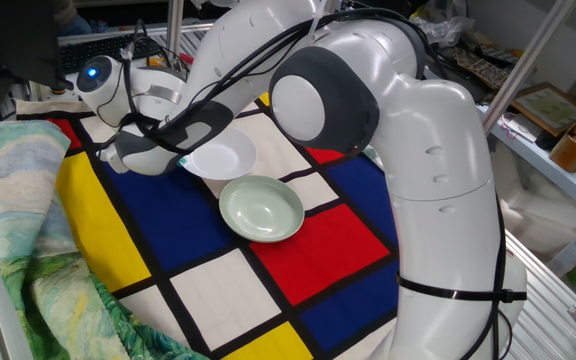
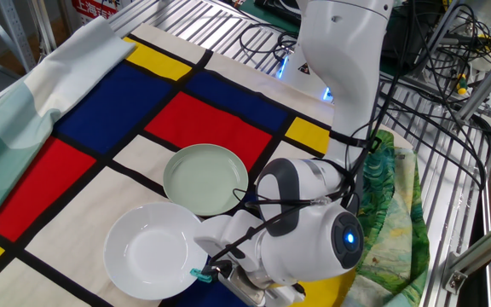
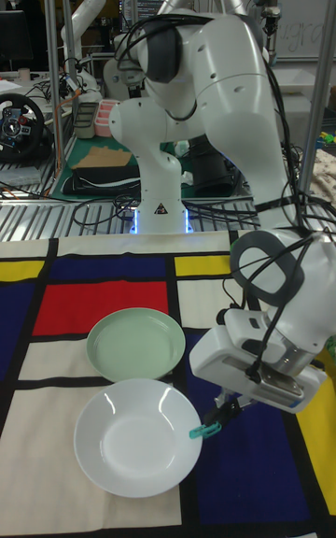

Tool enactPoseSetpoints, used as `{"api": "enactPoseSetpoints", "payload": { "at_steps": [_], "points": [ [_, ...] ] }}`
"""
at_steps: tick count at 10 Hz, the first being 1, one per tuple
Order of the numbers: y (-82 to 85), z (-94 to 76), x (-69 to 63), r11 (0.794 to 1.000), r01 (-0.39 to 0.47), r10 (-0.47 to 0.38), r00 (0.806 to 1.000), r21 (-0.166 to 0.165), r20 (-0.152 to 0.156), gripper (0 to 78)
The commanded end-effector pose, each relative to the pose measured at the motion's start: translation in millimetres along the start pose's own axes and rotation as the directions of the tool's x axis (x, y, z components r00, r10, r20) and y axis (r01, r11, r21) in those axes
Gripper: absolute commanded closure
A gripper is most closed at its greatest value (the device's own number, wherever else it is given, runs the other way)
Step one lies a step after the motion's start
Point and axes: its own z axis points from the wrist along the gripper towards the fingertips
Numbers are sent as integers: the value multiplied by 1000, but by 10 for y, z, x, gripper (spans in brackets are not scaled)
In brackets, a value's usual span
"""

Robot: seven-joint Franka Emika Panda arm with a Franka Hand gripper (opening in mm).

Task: Use a clamp

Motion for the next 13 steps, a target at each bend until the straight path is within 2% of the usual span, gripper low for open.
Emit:
{"api": "enactPoseSetpoints", "payload": {
  "at_steps": [1, 4, 5, 9, 11, 12, 13],
  "points": [
    [-9, -11, -13, 1000, -3, 3, 1000, 5, 5, 764],
    [-9, -11, -13, 1000, -3, 3, 1000, 5, 5, 764],
    [-173, -182, 4, 1000, -13, 13, 1000, -13, -2, 764],
    [-263, -246, -15, 1000, -6, 6, 1000, -22, -12, 764],
    [-302, -273, -25, 999, -10, 9, 1000, -40, -27, 764],
    [-334, -301, -36, 998, -18, 16, 999, -65, -40, 764],
    [-362, -319, -46, 994, -30, 24, 998, -104, -60, 764]
  ]
}}
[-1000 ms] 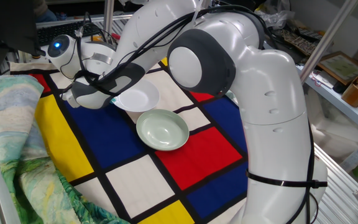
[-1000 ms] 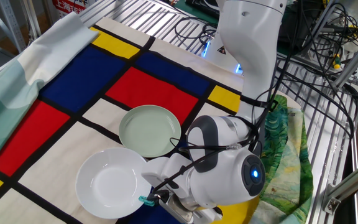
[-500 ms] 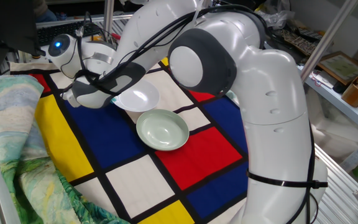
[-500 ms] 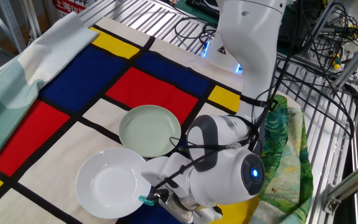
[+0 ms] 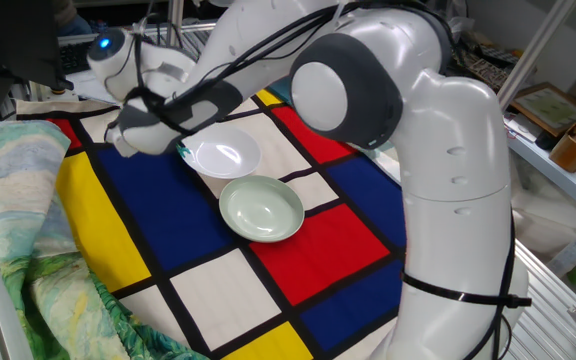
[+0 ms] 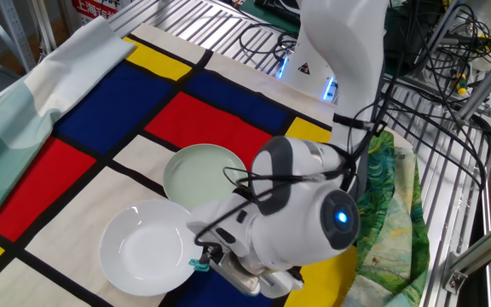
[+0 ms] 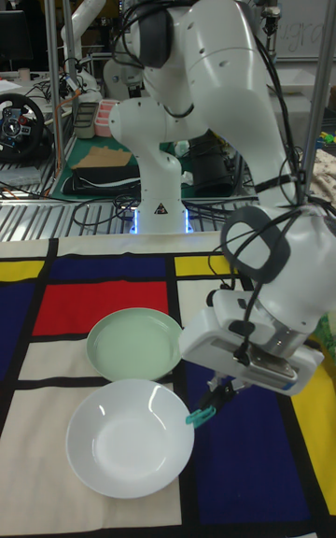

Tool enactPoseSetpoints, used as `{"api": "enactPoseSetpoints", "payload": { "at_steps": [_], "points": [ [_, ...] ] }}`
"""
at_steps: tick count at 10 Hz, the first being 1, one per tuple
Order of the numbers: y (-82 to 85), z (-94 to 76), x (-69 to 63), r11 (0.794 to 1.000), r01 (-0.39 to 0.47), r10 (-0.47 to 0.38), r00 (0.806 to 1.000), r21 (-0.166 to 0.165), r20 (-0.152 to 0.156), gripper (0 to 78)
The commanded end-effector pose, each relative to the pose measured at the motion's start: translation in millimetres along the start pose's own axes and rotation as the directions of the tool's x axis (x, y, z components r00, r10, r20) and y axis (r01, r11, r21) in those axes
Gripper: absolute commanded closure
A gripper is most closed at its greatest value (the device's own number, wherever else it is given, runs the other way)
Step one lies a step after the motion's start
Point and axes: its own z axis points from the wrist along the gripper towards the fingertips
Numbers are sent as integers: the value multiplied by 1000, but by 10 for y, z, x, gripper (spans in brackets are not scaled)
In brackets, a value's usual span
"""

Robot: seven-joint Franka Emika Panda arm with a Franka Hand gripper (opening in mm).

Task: Use a clamp

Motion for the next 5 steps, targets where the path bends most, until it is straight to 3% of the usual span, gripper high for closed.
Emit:
{"api": "enactPoseSetpoints", "payload": {
  "at_steps": [1, 4, 5],
  "points": [
    [-69, -59, -30, 999, -14, 12, 999, -52, -33, 764],
    [-187, -136, 5, 991, -21, 10, 996, -130, -92, 764],
    [-208, -147, -8, 977, -55, 31, 993, -208, -116, 764]
  ]
}}
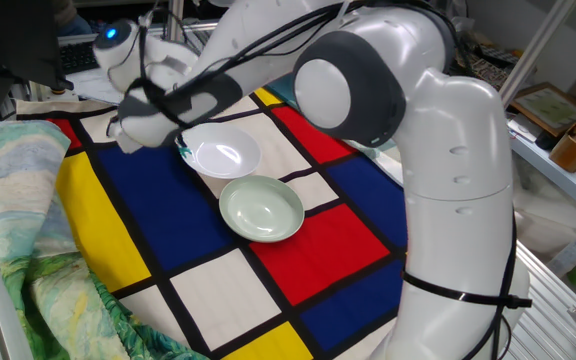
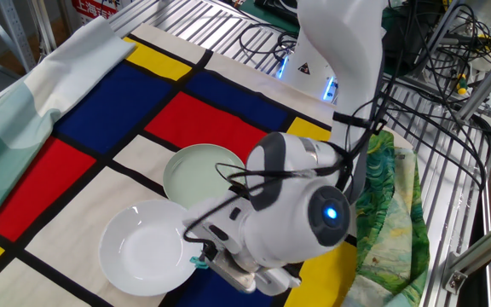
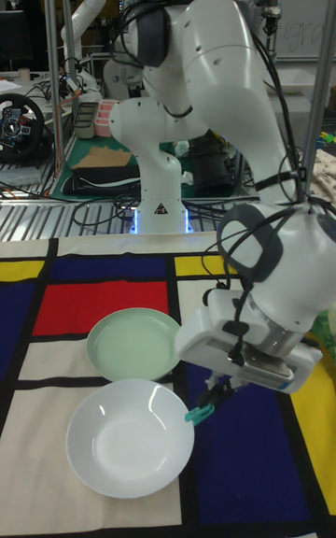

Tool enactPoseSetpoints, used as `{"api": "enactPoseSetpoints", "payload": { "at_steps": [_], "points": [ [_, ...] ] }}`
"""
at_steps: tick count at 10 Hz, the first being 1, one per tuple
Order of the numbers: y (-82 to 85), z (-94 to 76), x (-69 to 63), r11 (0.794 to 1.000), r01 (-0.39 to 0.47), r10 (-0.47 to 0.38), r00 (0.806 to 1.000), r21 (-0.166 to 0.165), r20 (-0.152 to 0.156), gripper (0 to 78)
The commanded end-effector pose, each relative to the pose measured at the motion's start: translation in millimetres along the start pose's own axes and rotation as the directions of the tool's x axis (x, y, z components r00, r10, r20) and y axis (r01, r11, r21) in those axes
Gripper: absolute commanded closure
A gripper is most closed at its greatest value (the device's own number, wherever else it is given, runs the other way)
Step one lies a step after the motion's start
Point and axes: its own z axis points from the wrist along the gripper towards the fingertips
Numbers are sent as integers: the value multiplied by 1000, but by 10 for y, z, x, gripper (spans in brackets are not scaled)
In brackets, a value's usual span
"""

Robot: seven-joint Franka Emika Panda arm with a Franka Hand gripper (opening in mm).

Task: Use a clamp

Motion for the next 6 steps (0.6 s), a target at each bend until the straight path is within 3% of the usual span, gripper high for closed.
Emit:
{"api": "enactPoseSetpoints", "payload": {
  "at_steps": [1, 2, 3, 4, 6],
  "points": [
    [-175, -151, -40, 970, -66, 43, 994, -235, -103, 764],
    [-213, -174, -53, 964, -67, 38, 992, -259, -118, 764],
    [-213, -174, -53, 964, -67, 38, 992, -259, -118, 764],
    [-339, -235, -64, 949, -69, 27, 990, -307, -139, 764],
    [-456, -269, -48, 947, -72, 28, 990, -314, -141, 764]
  ]
}}
